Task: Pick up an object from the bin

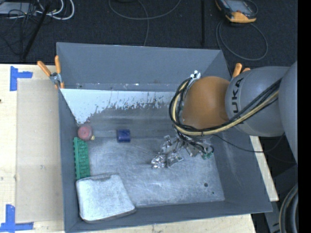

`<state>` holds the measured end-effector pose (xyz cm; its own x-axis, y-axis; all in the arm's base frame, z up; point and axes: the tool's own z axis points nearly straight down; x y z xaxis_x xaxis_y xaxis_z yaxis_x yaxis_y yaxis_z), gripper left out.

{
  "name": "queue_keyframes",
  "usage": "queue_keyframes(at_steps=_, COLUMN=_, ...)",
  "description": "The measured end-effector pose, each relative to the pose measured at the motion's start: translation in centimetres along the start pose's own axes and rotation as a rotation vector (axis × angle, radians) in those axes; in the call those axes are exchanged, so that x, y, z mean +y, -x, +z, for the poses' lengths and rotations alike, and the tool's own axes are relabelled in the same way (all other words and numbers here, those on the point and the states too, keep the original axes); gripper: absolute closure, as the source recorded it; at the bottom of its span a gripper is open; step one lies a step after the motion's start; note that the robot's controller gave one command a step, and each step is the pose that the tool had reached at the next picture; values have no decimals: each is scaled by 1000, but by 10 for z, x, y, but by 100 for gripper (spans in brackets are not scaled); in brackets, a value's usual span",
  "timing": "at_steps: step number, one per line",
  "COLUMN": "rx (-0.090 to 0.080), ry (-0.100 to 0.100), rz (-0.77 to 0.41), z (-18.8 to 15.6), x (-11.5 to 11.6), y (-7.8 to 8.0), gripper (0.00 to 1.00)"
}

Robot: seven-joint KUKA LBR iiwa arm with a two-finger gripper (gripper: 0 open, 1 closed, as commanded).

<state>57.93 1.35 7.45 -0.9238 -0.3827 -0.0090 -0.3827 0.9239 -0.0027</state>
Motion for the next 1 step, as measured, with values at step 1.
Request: queue_keyframes(at_steps=1, rx=0, ry=0, rz=-14, z=-158, x=10, y=11, gripper=100)
